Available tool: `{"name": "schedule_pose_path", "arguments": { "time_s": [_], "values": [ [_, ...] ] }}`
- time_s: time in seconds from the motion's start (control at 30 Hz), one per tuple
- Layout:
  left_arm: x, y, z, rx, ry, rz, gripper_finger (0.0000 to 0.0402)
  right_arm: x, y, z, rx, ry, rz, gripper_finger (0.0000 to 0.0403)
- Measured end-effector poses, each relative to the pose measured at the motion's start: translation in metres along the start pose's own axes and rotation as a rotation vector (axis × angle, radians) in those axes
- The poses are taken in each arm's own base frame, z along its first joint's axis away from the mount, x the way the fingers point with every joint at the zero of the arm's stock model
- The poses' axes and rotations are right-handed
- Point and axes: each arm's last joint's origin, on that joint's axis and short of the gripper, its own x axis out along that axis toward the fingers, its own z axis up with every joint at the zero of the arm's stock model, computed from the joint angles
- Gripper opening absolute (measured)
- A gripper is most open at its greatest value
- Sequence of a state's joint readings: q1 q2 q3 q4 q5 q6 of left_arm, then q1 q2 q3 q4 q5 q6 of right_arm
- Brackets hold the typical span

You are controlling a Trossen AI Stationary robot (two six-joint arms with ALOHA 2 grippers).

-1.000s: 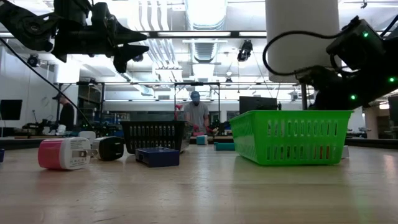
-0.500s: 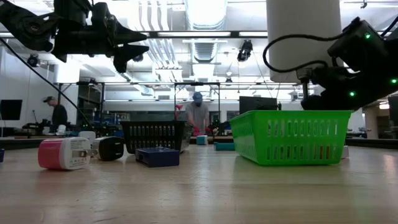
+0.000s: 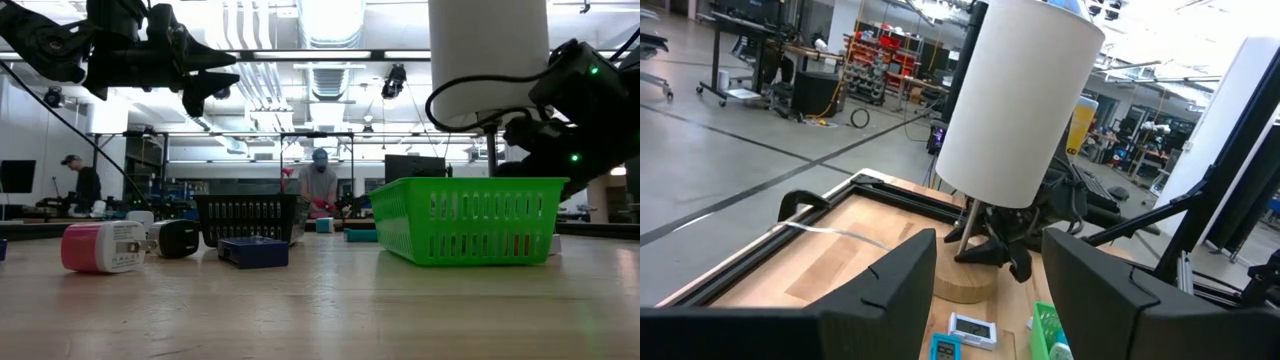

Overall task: Pick & Place Office items
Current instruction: Adjust the white lamp

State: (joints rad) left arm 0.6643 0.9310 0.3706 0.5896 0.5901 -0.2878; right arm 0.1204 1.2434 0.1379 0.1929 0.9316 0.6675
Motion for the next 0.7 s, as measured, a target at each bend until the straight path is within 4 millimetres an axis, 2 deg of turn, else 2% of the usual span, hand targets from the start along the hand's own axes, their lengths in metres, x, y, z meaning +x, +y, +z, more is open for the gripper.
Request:
{"name": "schedule_pose_path", "arguments": {
  "time_s": [0.13,0.33,0.53,0.7],
  "values": [
    [0.000,0.000,0.000,0.000,0.000,0.000,0.0191,0.000,0.000,-0.001,0.118,0.010,0.006,0.0203],
    [0.000,0.000,0.000,0.000,0.000,0.000,0.0191,0.000,-0.001,-0.003,0.175,0.034,0.010,0.0203],
    [0.000,0.000,0.000,0.000,0.000,0.000,0.0190,-0.005,0.001,0.000,0.122,0.077,0.040,0.0203],
    [0.000,0.000,0.000,0.000,0.000,0.000,0.0190,-0.014,-0.001,0.007,0.143,0.157,0.051,0.0203]
  ]
}}
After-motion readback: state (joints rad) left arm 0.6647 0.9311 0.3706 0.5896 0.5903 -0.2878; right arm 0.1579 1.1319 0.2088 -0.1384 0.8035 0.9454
